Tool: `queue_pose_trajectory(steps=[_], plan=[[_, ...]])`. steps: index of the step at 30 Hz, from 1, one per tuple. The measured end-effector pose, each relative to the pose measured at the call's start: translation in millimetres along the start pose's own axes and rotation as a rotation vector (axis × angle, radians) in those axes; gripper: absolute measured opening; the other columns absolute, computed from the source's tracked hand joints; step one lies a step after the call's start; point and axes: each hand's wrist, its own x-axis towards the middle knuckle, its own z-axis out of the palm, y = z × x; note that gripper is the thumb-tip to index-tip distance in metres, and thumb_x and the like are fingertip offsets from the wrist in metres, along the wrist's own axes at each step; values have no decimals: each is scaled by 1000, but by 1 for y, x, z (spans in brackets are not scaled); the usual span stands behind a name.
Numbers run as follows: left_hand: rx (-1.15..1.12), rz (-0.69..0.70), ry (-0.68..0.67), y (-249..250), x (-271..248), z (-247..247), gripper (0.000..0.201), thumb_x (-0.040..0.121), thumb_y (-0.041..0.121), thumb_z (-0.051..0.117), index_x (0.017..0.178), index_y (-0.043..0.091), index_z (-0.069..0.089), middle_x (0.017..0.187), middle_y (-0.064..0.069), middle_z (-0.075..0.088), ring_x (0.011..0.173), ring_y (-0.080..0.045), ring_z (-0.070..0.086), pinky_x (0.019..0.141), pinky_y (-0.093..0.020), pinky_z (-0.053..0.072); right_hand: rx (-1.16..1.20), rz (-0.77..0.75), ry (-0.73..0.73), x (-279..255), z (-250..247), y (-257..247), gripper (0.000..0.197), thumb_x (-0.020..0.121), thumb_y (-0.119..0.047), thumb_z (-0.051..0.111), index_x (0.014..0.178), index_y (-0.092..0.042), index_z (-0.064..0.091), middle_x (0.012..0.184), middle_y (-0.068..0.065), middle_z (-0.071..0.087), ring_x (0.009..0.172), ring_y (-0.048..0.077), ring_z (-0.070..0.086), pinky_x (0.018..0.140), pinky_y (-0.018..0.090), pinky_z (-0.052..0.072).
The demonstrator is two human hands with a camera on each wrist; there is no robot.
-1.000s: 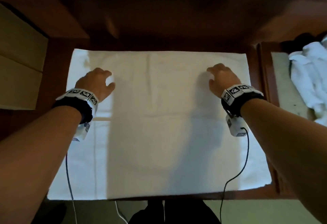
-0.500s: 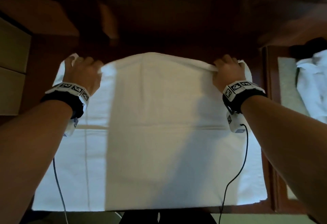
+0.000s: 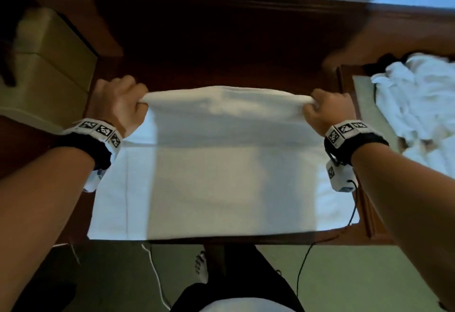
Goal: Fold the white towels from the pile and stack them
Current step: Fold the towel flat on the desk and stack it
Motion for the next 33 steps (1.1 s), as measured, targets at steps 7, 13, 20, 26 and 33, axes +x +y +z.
queue_pose_trajectory(steps=[7, 13, 20, 26, 33], plan=[[104, -17, -48, 35, -146, -12, 27, 76, 26, 47, 93, 10, 62, 86, -16, 54, 78, -37, 55, 73, -47, 35, -92, -48, 103, -141, 23, 5, 19, 75, -32, 47, 74, -15, 54, 77, 5, 52, 72, 31, 54, 81, 41, 26], [141, -40, -585, 74, -237, 25, 35, 77, 40, 69, 105, 19, 64, 93, -7, 61, 83, -31, 60, 75, -44, 37, -358, 32, -283, -237, 86, 20, 23, 67, -16, 71, 88, -15, 63, 87, 7, 53, 87, 31, 53, 84, 47, 28], [37, -6, -504, 96, -250, 47, 64, 73, 24, 71, 134, 12, 58, 125, -24, 56, 103, -44, 57, 78, -54, 49, -315, 34, -381, -259, 93, 34, 57, 76, -9, 64, 131, -15, 50, 134, 13, 48, 112, 37, 51, 85, 53, 42], [-86, -45, -467, 96, -243, 53, 69, 74, -3, 75, 140, 7, 56, 141, -25, 53, 121, -51, 54, 92, -62, 50, -143, 88, -324, -240, 84, 54, 57, 85, -9, 59, 139, -16, 45, 156, 8, 35, 142, 33, 35, 101, 54, 41], [-149, -32, -461, 100, -283, 60, 74, 76, -4, 76, 144, 9, 51, 152, -19, 44, 134, -48, 46, 97, -62, 48, -128, 147, -418, -267, 94, 72, 63, 90, 1, 44, 151, -13, 32, 163, 10, 21, 150, 33, 18, 117, 52, 26]])
